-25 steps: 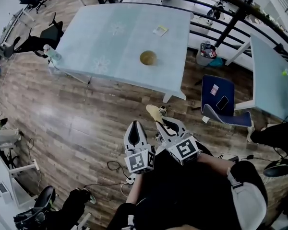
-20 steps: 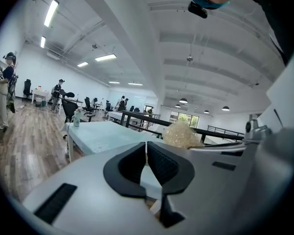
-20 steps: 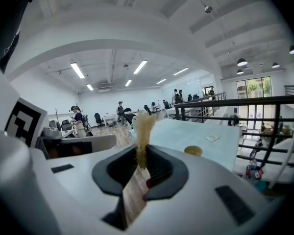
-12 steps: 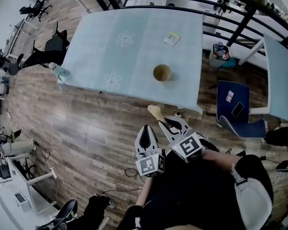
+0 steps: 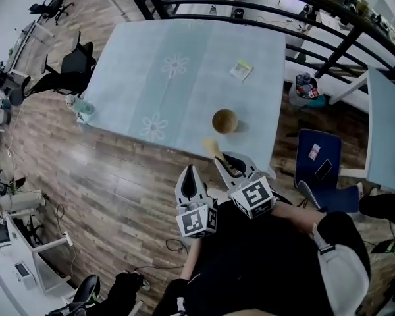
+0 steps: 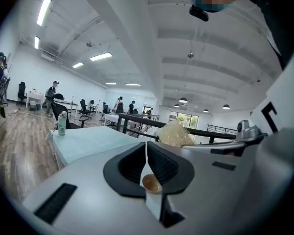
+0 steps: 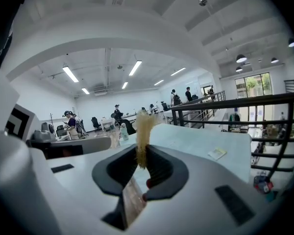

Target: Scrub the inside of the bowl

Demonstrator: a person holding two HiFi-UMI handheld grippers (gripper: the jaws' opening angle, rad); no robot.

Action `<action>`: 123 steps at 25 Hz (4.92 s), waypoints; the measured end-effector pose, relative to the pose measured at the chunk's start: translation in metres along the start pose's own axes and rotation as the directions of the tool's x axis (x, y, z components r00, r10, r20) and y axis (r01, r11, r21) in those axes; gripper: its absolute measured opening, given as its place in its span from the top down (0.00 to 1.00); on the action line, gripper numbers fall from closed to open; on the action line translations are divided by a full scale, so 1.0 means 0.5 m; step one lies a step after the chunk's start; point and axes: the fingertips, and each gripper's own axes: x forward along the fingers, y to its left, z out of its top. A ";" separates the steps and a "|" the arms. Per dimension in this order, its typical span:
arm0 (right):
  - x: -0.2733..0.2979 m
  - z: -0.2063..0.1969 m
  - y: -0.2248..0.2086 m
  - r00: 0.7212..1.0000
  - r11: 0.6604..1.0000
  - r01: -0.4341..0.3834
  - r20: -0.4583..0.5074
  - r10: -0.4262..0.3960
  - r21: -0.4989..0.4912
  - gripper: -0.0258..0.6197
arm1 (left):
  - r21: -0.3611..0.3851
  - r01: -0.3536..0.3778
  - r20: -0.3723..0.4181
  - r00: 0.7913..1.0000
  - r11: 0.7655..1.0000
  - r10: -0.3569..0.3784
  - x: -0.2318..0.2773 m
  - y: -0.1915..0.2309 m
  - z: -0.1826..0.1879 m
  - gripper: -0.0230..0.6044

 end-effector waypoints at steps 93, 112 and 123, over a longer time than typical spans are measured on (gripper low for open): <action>0.092 0.021 -0.172 0.592 0.490 0.777 -0.198 -0.781 0.395 0.88 | -0.019 0.750 -0.396 0.602 0.661 -0.693 0.456 -0.125 -0.003 0.93; 0.089 0.043 -0.224 0.649 0.485 0.711 -0.210 -0.731 0.509 0.88 | -0.019 0.830 -0.384 0.509 0.557 -0.770 0.392 -0.141 0.016 0.93; 0.165 0.042 -0.173 0.812 0.810 0.563 -0.294 -0.505 0.162 0.88 | 0.012 0.848 -0.412 0.487 0.530 -0.770 0.394 -0.137 0.017 0.93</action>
